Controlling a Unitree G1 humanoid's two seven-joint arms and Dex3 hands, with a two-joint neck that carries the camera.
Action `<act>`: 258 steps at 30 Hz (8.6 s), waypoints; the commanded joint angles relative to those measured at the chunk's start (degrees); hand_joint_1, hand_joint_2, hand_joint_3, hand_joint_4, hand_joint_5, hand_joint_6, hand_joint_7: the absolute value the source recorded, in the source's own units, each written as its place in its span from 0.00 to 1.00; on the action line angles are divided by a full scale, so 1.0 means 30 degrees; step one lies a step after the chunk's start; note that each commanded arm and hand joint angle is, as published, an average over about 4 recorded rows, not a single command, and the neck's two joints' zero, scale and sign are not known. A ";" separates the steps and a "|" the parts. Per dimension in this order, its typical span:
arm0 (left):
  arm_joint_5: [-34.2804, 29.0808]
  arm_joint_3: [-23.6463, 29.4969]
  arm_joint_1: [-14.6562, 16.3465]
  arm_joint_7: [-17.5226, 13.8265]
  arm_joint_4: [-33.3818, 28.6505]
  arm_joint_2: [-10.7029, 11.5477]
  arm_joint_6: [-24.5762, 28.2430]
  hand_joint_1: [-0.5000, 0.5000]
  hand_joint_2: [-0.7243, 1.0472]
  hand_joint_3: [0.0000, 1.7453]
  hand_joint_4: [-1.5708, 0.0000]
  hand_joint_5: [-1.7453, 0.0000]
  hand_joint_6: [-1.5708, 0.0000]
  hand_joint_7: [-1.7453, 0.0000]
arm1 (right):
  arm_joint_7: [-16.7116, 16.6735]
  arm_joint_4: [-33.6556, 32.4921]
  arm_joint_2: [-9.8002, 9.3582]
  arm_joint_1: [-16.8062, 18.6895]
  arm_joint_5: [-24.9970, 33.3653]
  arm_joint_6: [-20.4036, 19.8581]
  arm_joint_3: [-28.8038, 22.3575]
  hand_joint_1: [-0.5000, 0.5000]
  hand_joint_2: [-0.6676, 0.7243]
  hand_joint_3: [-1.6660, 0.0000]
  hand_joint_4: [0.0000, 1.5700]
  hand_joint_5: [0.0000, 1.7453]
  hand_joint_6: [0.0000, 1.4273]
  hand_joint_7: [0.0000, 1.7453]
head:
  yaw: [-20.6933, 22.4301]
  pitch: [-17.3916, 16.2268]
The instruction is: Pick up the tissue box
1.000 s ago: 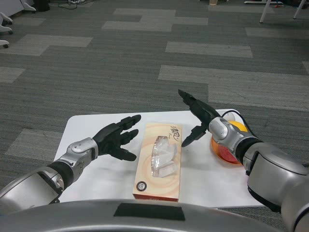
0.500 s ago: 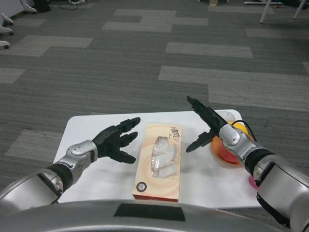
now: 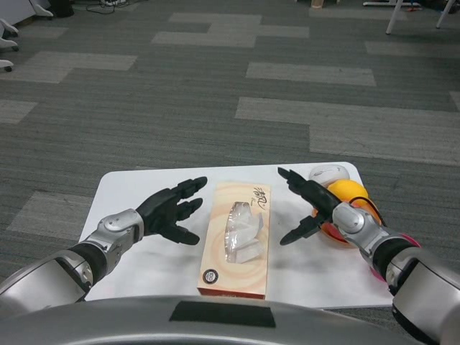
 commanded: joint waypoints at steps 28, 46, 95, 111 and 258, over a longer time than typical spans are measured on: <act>0.0974 -0.3281 -0.1966 0.0158 0.1392 -0.0205 0.0358 1.00 1.00 0.10 1.00 1.00 1.00 1.00 | 0.0511 0.1536 0.1325 -0.0137 0.0164 0.0314 0.3559 0.10 0.18 0.90 0.00 0.11 0.00 0.00 | -0.0014 -0.1089; 0.0827 -0.3559 -0.2237 0.0180 0.1385 -0.0623 0.0358 1.00 1.00 0.10 1.00 1.00 1.00 1.00 | 0.0262 0.1126 0.1421 -0.0306 0.0164 0.0306 0.3845 0.08 0.17 0.90 0.00 0.11 0.00 0.00 | -0.0021 -0.1212; -0.3143 -0.3259 -0.2230 0.1652 0.1619 -0.1480 -0.0521 1.00 1.00 0.10 0.98 1.00 1.00 1.00 | -0.1188 0.1529 0.1633 -0.2195 0.0135 0.0196 0.3127 0.08 0.18 0.90 0.00 0.11 0.00 0.00 | 0.0053 -0.1043; -0.4131 -0.3479 -0.2076 0.1286 0.0872 -0.1421 -0.0550 1.00 1.00 0.05 0.98 1.00 1.00 1.00 | -0.1298 0.1631 0.1604 -0.1939 0.0135 0.0167 0.3054 0.12 0.18 0.86 0.00 0.11 0.00 0.00 | 0.0118 -0.0962; -0.4717 0.0030 -0.0326 0.0949 -0.8920 0.0307 0.1442 1.00 1.00 0.10 1.00 1.00 1.00 1.00 | -0.0397 -0.4917 -0.0008 -0.1273 0.0018 0.0079 -0.1985 0.08 0.09 0.86 0.00 0.06 0.00 0.00 | 0.0307 -0.0271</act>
